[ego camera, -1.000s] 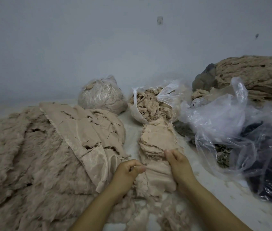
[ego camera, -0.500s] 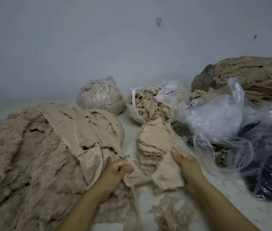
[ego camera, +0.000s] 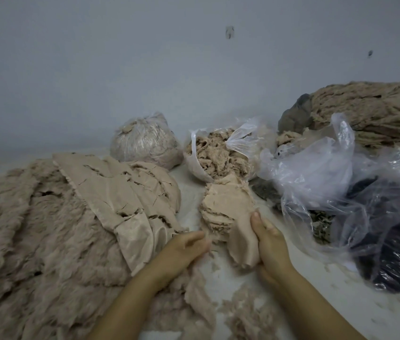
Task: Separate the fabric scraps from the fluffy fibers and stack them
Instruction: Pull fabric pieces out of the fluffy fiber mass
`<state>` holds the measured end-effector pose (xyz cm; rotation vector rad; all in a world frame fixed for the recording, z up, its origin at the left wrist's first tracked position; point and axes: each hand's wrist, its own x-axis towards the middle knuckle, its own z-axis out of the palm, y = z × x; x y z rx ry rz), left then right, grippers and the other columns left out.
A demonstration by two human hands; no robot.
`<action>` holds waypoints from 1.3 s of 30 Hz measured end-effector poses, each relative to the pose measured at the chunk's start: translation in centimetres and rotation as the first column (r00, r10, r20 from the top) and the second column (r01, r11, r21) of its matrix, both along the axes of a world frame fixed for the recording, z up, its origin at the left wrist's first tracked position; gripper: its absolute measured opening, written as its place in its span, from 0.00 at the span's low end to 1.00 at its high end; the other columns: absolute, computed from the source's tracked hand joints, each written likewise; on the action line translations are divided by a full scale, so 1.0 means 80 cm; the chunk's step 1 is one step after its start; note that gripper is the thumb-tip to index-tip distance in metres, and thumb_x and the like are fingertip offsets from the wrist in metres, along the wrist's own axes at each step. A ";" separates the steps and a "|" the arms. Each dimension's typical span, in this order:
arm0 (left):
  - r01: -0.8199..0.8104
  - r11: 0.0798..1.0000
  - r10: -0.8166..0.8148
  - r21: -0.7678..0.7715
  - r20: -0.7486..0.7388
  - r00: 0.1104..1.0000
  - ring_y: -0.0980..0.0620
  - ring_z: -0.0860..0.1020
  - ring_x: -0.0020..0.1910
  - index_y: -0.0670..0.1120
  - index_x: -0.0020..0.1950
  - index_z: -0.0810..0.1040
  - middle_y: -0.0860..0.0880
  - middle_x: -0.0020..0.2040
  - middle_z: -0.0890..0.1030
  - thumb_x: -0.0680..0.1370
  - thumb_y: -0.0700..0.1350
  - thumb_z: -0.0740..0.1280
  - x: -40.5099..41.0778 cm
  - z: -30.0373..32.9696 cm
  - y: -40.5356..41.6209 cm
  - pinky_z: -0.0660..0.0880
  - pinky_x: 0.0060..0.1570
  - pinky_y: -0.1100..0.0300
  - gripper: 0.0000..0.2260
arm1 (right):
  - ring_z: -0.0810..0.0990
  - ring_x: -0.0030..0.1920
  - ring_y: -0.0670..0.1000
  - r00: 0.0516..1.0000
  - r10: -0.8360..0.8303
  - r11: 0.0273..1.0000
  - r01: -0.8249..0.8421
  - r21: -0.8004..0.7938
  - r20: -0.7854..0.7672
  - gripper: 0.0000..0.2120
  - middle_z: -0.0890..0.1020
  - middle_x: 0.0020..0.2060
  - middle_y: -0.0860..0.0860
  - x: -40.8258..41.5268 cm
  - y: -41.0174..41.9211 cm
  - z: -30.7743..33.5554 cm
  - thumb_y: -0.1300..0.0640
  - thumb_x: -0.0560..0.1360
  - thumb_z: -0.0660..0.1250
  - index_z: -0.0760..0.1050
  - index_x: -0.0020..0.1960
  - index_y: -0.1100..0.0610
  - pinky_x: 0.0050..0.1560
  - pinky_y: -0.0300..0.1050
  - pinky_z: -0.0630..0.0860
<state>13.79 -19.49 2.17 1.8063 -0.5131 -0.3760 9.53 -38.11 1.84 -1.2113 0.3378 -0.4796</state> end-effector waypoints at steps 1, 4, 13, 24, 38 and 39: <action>-0.085 0.990 0.069 -0.110 -0.143 0.987 0.54 0.82 0.50 0.47 0.51 0.80 0.49 0.50 0.83 0.72 0.58 0.68 -0.003 0.002 -0.012 0.77 0.53 0.61 0.16 | 0.79 0.58 0.63 1.000 0.002 1.000 -0.002 0.002 0.025 0.19 0.82 0.55 0.62 0.001 0.006 0.000 0.49 0.78 0.63 0.77 0.61 0.62 0.63 0.64 0.72; -0.194 0.953 0.071 -0.234 -0.447 0.892 0.46 0.83 0.48 0.46 0.52 0.81 0.45 0.47 0.85 0.74 0.61 0.64 -0.011 0.003 -0.047 0.80 0.47 0.55 0.20 | 0.79 0.59 0.61 0.995 0.011 1.000 -0.010 -0.005 0.097 0.18 0.81 0.56 0.60 -0.001 0.021 -0.001 0.49 0.79 0.61 0.77 0.61 0.60 0.64 0.61 0.72; -0.336 0.934 0.356 -0.119 0.283 0.890 0.61 0.67 0.29 0.52 0.33 0.67 0.55 0.29 0.69 0.81 0.44 0.60 -0.010 -0.018 -0.069 0.64 0.33 0.64 0.16 | 0.82 0.47 0.53 0.984 -0.138 0.985 0.149 -0.090 0.113 0.12 0.84 0.47 0.56 0.005 0.013 -0.007 0.53 0.80 0.60 0.79 0.52 0.58 0.50 0.48 0.78; -0.235 0.971 0.214 0.042 0.279 0.936 0.55 0.76 0.38 0.48 0.40 0.74 0.51 0.38 0.78 0.76 0.61 0.59 0.002 0.000 -0.029 0.70 0.40 0.65 0.18 | 0.81 0.51 0.47 0.996 0.045 0.983 -0.030 -0.180 0.081 0.14 0.83 0.52 0.54 -0.006 0.007 -0.003 0.54 0.80 0.61 0.78 0.59 0.61 0.56 0.41 0.76; -0.226 0.933 0.189 -0.281 -0.153 0.970 0.46 0.80 0.44 0.38 0.51 0.80 0.38 0.49 0.83 0.79 0.41 0.65 -0.020 0.022 -0.068 0.76 0.49 0.53 0.08 | 0.71 0.30 0.46 0.986 -0.166 0.875 0.134 -0.466 -0.028 0.15 0.76 0.28 0.48 0.012 -0.003 -0.020 0.55 0.78 0.65 0.73 0.32 0.54 0.29 0.32 0.65; -0.223 0.936 0.186 -0.273 -0.154 0.970 0.47 0.80 0.44 0.39 0.51 0.80 0.39 0.49 0.83 0.79 0.41 0.65 -0.020 0.022 -0.069 0.77 0.48 0.54 0.07 | 0.71 0.30 0.46 0.983 -0.177 0.872 0.136 -0.471 -0.044 0.15 0.76 0.28 0.47 0.013 -0.004 -0.019 0.55 0.77 0.65 0.73 0.32 0.54 0.30 0.32 0.65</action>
